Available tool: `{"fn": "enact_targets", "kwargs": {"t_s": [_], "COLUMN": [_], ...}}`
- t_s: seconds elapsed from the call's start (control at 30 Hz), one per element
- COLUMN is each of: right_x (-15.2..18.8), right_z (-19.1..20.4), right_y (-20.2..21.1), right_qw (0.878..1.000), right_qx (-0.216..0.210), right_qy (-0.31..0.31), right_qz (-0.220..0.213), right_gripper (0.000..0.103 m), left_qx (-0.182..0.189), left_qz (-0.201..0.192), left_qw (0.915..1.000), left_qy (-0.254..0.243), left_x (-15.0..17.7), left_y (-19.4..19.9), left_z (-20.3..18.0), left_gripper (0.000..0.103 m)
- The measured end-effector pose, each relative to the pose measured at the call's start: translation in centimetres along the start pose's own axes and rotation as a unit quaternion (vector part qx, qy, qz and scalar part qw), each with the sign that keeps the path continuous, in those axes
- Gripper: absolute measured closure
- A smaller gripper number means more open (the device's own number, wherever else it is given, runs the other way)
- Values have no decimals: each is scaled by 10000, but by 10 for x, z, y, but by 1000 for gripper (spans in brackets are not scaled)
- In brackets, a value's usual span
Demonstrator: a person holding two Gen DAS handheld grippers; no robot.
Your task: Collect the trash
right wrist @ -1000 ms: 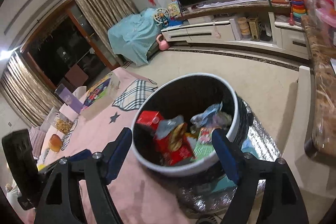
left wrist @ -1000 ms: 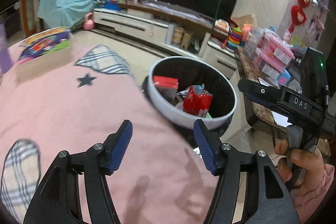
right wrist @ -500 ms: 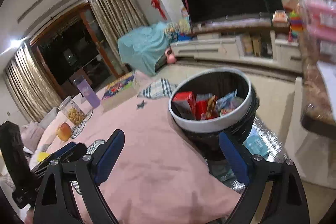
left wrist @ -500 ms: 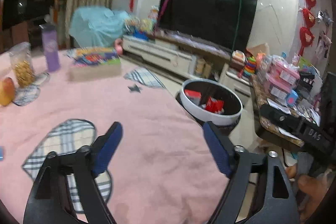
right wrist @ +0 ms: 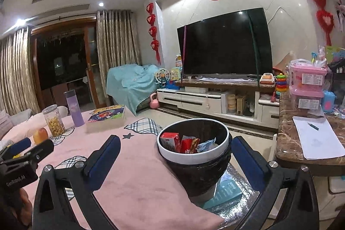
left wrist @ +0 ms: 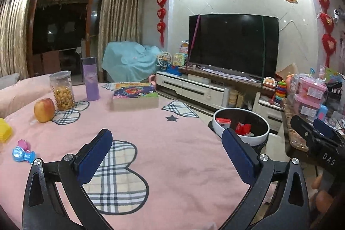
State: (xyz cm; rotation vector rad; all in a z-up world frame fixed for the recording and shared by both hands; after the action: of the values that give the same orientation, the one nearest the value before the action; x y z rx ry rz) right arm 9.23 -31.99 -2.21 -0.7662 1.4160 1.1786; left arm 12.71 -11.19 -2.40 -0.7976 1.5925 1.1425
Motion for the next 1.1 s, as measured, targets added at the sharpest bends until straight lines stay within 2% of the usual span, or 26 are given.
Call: {"fn": "enact_targets", "kwargs": {"t_s": [0.2,1.1], "right_x": [2,2], "right_z": [0,-2], "right_y": [4,8], "right_qw": [10000,10000], "right_qx": [-16,-54], "right_qy": [-6,-52], "right_qz": [-15,-65], "right_gripper": [0,0], "left_qx": [-150,-325], "left_qz": [-173,-211], "left_qw": [9997,9990], "left_qy": [-103,-204], "left_x": [-3,-4], "left_y": [7,10], "left_z": [-3,-5], "left_gripper": [0,0]}}
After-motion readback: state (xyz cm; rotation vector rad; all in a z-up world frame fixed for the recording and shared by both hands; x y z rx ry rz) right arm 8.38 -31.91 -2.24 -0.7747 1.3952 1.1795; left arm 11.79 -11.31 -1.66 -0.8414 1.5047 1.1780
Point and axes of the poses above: each gripper's, at about its wrist camera, not at the fingertips, and y roughly against the way its jaws point, z to its left, x to its underside, the point moved 7 cm from there along -y, roughly the way its jaws point, and after that the axes turned 8 degrees about x, right-handed, at the moved point
